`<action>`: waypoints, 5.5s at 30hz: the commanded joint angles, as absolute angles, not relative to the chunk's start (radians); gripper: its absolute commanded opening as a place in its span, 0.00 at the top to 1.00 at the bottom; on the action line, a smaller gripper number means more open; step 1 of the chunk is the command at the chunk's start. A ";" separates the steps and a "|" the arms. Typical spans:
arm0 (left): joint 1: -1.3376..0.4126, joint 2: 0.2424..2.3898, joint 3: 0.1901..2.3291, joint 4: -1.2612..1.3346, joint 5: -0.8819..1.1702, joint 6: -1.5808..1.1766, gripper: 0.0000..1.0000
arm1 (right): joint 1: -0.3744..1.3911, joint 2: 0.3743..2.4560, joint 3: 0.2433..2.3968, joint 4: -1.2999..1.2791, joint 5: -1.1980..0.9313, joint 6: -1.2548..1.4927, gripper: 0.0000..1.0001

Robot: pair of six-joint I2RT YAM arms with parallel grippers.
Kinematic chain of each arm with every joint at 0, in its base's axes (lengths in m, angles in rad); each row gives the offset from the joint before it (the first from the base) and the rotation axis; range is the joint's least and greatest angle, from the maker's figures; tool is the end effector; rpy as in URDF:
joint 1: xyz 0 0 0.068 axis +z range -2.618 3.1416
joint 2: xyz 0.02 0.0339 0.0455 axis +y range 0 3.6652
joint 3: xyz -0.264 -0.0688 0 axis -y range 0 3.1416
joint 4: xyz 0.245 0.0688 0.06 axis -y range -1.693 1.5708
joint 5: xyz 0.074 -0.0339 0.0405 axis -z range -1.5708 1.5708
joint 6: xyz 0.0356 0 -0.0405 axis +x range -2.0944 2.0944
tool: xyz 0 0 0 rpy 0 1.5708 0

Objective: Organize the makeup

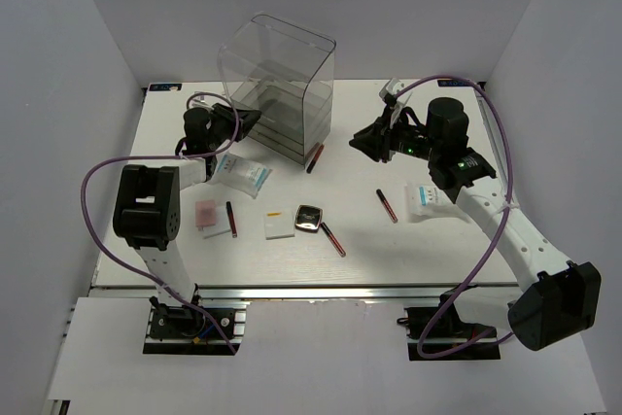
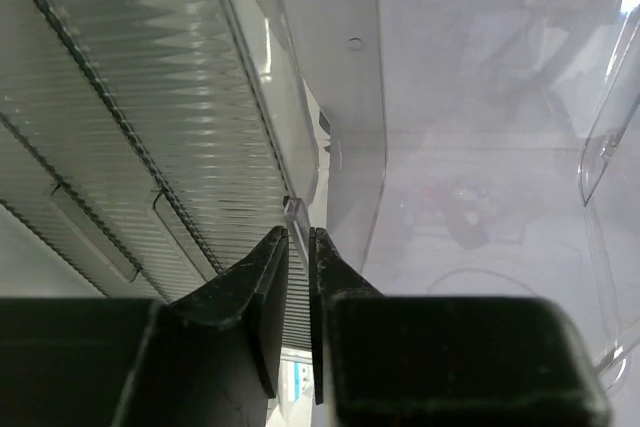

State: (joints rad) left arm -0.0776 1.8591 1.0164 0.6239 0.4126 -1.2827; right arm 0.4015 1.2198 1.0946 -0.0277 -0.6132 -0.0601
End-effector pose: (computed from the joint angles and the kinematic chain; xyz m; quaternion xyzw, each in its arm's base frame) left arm 0.4046 -0.0458 0.2005 -0.3271 0.7017 -0.5094 0.3756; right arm 0.2513 0.1290 0.3746 -0.3568 0.6595 0.3312 0.5727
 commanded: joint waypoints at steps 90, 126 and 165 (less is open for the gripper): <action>-0.031 1.482 1.005 -0.440 -0.002 -1.100 0.36 | 0.548 1.723 1.703 0.385 -0.460 0.790 0.95; -0.064 1.585 0.982 -0.118 0.067 -1.187 1.00 | 0.542 1.680 1.626 0.390 -0.466 0.788 0.97; -0.245 1.762 1.253 0.365 0.172 -1.322 0.75 | 0.534 1.683 1.617 0.433 -0.477 0.828 1.00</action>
State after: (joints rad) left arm -0.2451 1.7626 1.2129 0.3328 0.1837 -1.2839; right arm 0.5381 1.7557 1.5887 0.2871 -0.4736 0.8326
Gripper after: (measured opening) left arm 0.213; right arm 0.078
